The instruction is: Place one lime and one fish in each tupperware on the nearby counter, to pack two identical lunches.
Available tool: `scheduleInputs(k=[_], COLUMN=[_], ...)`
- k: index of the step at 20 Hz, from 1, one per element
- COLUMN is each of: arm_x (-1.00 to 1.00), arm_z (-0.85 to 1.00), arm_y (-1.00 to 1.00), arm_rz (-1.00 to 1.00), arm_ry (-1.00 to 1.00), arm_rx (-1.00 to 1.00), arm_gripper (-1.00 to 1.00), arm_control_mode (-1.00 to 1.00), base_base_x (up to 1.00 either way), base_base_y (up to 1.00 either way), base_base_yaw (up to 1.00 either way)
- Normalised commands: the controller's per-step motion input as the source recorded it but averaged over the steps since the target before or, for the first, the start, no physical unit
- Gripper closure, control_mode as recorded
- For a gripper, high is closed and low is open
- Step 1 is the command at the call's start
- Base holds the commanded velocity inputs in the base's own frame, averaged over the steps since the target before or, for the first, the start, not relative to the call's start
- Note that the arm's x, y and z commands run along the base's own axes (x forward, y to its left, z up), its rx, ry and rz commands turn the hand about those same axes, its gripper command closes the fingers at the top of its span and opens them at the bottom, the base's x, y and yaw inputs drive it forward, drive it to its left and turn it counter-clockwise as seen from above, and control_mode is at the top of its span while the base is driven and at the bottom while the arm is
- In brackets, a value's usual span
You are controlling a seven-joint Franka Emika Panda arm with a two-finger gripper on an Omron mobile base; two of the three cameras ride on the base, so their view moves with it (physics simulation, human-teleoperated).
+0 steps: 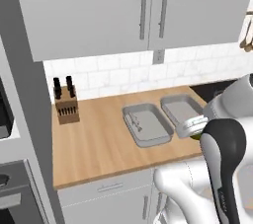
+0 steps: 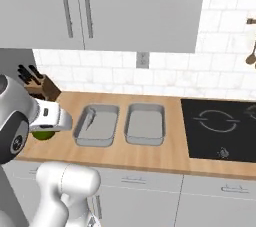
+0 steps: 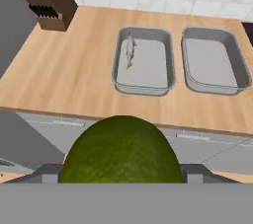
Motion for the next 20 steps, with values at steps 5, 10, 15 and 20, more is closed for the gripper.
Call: scheduleInputs(k=[5,10,15,20], arm_x=[0.60,0.93,0.95,0.93], arm_z=[-0.29,-0.69,-0.86,-0.67], arm_y=[-0.03,-0.46,-0.19,-0.11], arm_rz=[0.11,0.08,0.00,0.01], arm_ry=[0.00,0.02,0.05,0.04], arm_rx=[0.00,0.00,0.00,0.00], arm_gripper=[1.00,1.00,1.00,1.00], arm_control_mode=[-1.00,-1.00,-1.00,-1.00], base_base_x=[0.40,0.00,0.00,0.00], base_base_y=[-0.10,0.00,0.00,0.00], base_base_yaw=[0.12,0.00,0.00,0.00])
